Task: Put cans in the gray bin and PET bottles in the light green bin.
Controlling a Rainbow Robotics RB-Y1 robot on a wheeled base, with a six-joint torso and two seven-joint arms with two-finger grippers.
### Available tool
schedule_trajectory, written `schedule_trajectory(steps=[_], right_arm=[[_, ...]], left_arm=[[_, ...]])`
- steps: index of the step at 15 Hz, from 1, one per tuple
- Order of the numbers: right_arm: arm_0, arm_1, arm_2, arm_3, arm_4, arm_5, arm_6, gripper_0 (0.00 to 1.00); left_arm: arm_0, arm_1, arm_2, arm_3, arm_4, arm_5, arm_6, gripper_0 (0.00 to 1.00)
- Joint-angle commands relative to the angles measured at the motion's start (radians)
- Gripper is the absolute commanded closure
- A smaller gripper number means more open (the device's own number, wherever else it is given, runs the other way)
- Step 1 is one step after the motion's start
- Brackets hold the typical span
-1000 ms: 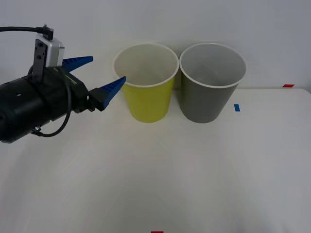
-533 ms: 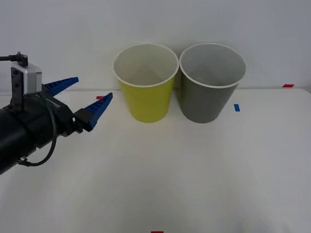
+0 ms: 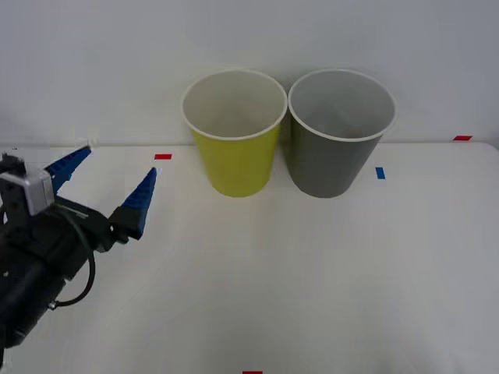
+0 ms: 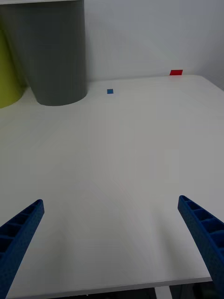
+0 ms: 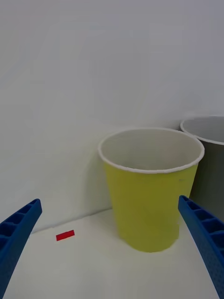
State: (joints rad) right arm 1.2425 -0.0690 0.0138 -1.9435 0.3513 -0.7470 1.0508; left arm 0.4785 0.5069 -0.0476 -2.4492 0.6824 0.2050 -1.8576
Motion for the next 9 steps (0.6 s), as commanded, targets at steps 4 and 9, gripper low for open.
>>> schedule_trajectory(steps=[4, 9], right_arm=[[0.0, 0.0, 0.0, 0.0, 0.0, 0.0, 0.0, 0.0], [0.0, 0.0, 0.0, 0.0, 0.0, 0.0, 0.0, 0.0]], left_arm=[[0.187, -0.018, -0.047, 0.05, -0.234, -0.225, 0.256, 0.0], [0.354, -0.047, -0.047, 0.055, -0.261, -0.3, 0.267, 0.0]])
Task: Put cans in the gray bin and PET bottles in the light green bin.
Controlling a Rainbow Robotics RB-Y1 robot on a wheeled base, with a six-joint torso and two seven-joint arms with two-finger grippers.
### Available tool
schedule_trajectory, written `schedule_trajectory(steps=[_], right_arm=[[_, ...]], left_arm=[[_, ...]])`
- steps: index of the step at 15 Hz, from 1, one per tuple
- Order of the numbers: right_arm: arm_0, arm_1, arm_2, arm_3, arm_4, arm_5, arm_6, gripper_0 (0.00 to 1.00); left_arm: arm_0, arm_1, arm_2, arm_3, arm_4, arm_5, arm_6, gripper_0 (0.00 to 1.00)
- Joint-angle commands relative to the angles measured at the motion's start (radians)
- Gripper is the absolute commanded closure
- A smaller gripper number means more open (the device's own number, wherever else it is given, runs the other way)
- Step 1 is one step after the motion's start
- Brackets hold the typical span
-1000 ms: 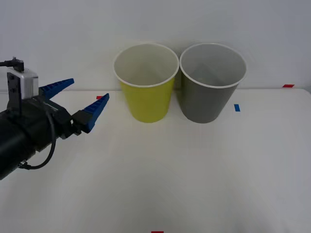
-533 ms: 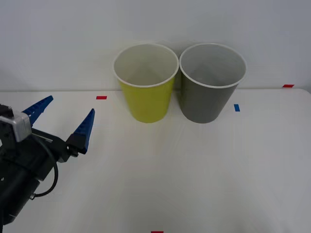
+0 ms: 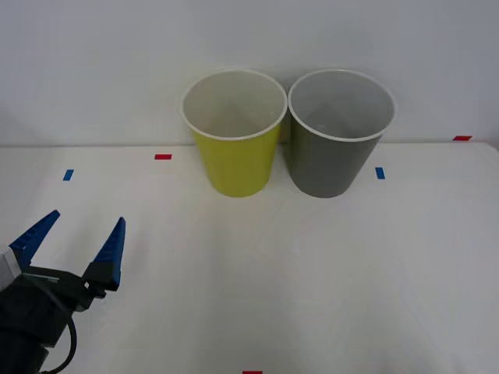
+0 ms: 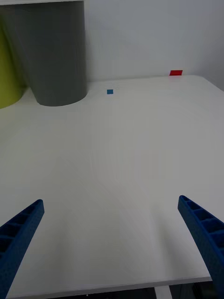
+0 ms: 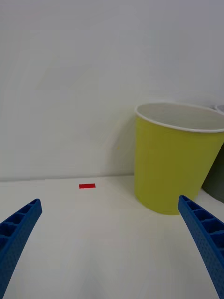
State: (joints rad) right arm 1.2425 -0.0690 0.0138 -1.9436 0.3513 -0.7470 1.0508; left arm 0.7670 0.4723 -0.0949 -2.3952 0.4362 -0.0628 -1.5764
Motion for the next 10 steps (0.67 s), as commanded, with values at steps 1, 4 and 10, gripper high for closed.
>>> schedule_trajectory(steps=[1, 4, 10], right_arm=[[0.0, 0.0, 0.0, 0.0, 0.0, 0.0, 0.0, 0.0], [0.0, 0.0, 0.0, 0.0, 0.0, 0.0, 0.0, 0.0], [0.0, 0.0, 0.0, 0.0, 0.0, 0.0, 0.0, 0.0]], left_arm=[[0.094, -0.012, 0.0, 0.004, -0.022, -0.045, -0.02, 0.0], [0.144, -0.018, -0.025, 0.125, -0.143, -0.261, -0.02, 0.0], [0.357, -0.049, -0.106, 0.149, -0.217, -0.348, -0.028, 0.0]])
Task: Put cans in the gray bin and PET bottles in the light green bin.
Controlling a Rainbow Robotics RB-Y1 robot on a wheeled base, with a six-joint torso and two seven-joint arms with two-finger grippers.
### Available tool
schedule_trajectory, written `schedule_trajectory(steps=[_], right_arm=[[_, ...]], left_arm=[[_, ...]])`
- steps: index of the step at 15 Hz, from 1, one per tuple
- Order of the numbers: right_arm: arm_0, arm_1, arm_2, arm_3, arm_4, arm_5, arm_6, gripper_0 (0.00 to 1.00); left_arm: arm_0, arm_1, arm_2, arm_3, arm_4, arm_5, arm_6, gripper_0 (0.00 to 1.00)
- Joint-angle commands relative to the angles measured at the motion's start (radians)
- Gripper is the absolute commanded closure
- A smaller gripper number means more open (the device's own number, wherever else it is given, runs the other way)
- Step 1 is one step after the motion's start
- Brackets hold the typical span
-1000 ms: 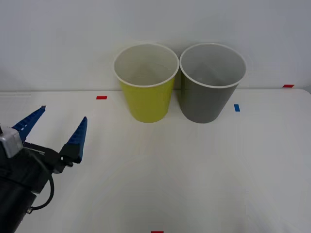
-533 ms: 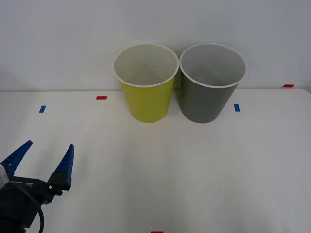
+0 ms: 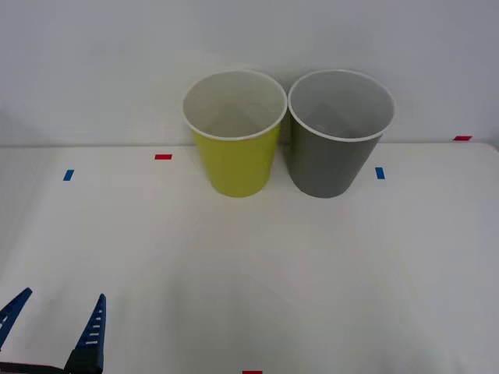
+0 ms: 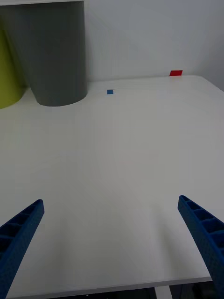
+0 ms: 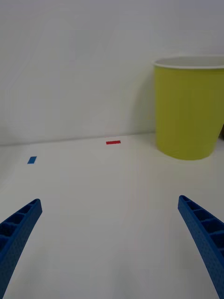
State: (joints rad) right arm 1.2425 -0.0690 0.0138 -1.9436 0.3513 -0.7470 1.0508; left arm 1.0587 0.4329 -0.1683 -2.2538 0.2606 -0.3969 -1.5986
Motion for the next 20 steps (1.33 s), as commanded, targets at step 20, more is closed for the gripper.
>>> schedule_trajectory(steps=[20], right_arm=[[0.0, 0.0, 0.0, 0.0, 0.0, 0.0, 0.0, 0.0]], left_arm=[[0.158, -0.088, -0.086, 0.08, -0.119, -0.114, -0.064, 0.0]])
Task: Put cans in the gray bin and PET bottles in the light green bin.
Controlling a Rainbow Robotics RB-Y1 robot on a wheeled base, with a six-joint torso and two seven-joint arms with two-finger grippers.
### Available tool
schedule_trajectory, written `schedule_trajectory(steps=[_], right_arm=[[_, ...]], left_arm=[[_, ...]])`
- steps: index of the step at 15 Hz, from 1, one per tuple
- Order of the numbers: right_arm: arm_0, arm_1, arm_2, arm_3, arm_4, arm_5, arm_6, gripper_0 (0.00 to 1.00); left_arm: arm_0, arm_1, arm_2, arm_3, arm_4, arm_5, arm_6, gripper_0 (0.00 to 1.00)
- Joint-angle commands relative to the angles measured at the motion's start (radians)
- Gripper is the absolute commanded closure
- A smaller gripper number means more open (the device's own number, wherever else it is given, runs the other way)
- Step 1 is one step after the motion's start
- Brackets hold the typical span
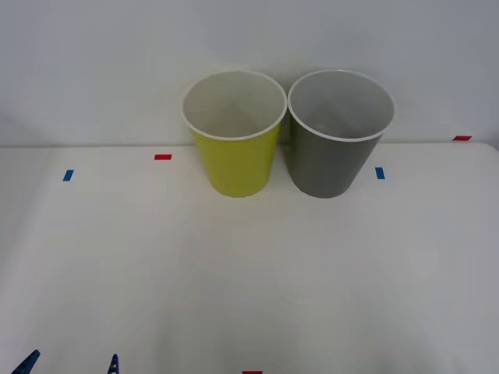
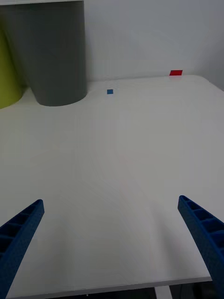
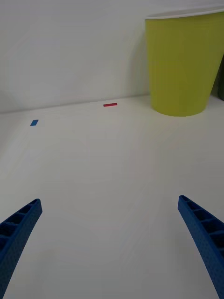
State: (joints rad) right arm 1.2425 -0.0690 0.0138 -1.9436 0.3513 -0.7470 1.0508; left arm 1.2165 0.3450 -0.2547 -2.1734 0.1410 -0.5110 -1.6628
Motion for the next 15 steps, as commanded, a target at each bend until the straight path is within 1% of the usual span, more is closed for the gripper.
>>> schedule_trajectory(steps=[1, 15], right_arm=[[0.0, 0.0, 0.0, 0.0, 0.0, 0.0, 0.0, 0.0], [0.0, 0.0, 0.0, 0.0, 0.0, 0.0, 0.0, 0.0]], left_arm=[[0.0, 0.0, 0.0, 0.0, 0.0, 0.0, 0.0, 0.0], [0.0, 0.0, 0.0, 0.0, 0.0, 0.0, 0.0, 0.0]])
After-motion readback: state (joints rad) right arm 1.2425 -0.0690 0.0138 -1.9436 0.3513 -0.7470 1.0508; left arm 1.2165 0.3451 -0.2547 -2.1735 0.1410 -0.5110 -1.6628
